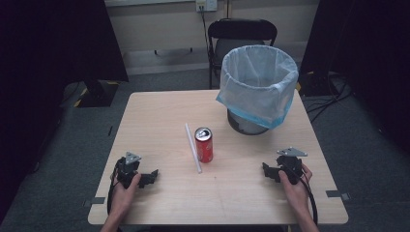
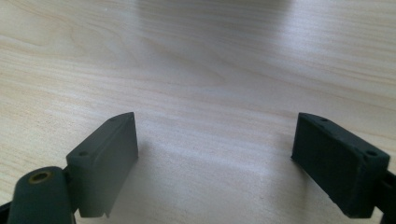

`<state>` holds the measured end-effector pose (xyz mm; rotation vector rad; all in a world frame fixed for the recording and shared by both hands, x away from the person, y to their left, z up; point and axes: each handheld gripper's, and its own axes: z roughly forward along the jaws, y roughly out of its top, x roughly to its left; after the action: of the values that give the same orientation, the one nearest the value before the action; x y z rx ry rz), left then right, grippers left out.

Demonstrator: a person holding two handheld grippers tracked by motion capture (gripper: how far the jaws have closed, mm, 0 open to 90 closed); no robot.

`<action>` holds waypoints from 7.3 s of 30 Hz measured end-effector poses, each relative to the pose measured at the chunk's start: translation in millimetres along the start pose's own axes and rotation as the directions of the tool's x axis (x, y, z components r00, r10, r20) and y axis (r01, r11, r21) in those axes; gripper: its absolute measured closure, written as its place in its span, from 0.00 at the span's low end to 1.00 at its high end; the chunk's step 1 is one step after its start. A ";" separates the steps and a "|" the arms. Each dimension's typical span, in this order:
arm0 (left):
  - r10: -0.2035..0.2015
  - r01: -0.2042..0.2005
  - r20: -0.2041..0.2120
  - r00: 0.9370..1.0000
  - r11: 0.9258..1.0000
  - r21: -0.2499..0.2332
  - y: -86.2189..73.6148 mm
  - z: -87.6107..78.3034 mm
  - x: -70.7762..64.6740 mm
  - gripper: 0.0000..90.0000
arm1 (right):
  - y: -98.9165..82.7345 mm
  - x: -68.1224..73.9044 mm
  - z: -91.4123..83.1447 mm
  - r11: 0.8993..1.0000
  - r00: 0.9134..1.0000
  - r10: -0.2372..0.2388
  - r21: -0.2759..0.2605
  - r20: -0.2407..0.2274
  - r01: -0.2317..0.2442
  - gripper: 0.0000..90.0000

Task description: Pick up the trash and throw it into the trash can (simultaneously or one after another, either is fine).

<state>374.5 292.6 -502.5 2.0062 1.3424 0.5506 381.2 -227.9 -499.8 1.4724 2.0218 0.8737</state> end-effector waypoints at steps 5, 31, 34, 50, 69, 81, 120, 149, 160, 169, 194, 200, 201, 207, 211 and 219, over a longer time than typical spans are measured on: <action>0.003 -0.003 -0.003 1.000 1.000 0.004 0.1 -0.2 0.0 0.00 | 0.0 0.0 0.0 1.000 1.000 0.000 0.000 0.000 0.000 0.15; 0.002 -0.002 -0.002 1.000 1.000 0.003 0.1 -0.1 0.0 0.00 | 14.7 18.4 -16.5 0.999 0.984 -0.039 -0.034 -0.174 0.034 0.20; 0.004 -0.004 -0.002 1.000 1.000 0.004 0.1 -0.2 0.2 0.00 | 18.3 24.2 -16.7 0.998 0.980 -0.055 -0.050 -0.189 0.046 0.20; -0.001 0.001 0.000 1.000 1.000 0.000 0.1 0.0 0.0 0.00 | 50.4 77.7 -5.8 0.983 0.929 -0.164 -0.134 -0.331 0.126 0.18; -0.001 0.001 -0.002 1.000 1.000 0.001 0.1 0.0 -0.2 0.00 | 89.9 149.3 27.5 0.961 0.859 -0.273 -0.163 -0.433 0.224 0.18; 0.002 -0.002 -0.001 1.000 1.000 0.003 0.1 -0.1 0.1 0.00 | 89.9 164.0 55.2 0.960 0.856 -0.278 -0.160 -0.437 0.230 0.23; -0.001 0.001 0.000 1.000 1.000 0.000 0.1 0.1 -0.1 0.00 | 103.6 167.7 57.1 0.955 0.845 -0.289 -0.198 -0.450 0.221 0.38; 0.004 -0.004 0.000 1.000 1.000 0.003 0.2 0.0 0.2 0.00 | 132.9 161.7 11.0 0.944 0.818 -0.302 -0.274 -0.489 0.184 0.38; 0.000 0.000 0.000 1.000 1.000 0.000 0.1 0.1 0.0 0.00 | 154.1 156.9 -10.9 0.930 0.812 -0.320 -0.327 -0.488 0.170 0.38; 0.000 0.000 0.000 1.000 1.000 0.000 0.1 0.1 0.0 0.00 | 176.0 150.5 -30.7 0.914 0.817 -0.332 -0.375 -0.471 0.155 0.38; 0.003 -0.003 0.001 1.000 1.000 0.002 0.1 0.0 0.3 0.00 | 234.3 129.0 -79.4 0.876 0.841 -0.336 -0.468 -0.424 0.114 0.38; 0.000 0.000 0.001 1.000 1.000 0.000 0.1 0.1 0.1 0.00 | 242.5 118.6 -86.6 0.870 0.849 -0.319 -0.485 -0.421 0.086 0.38; 0.004 -0.004 0.000 1.000 1.000 0.002 0.1 0.0 0.3 0.00 | 244.1 116.9 -87.5 0.870 0.852 -0.317 -0.487 -0.417 0.085 0.38; 0.000 0.000 0.001 1.000 1.000 0.000 0.1 0.1 0.0 0.00 | 251.2 114.3 -87.5 0.872 0.859 -0.314 -0.481 -0.405 0.093 0.38; 0.000 0.000 0.001 1.000 1.000 0.000 0.1 0.1 0.0 0.00 | 259.3 110.3 -91.8 0.865 0.864 -0.313 -0.494 -0.395 0.088 0.38; 0.000 0.000 0.001 1.000 1.000 0.000 0.1 0.1 0.1 0.00 | 270.4 96.2 -88.6 0.870 0.876 -0.286 -0.489 -0.389 0.067 0.38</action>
<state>374.7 292.6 -502.5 2.0067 1.3416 0.5492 463.5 -96.9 -242.3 0.8446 2.0121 1.6011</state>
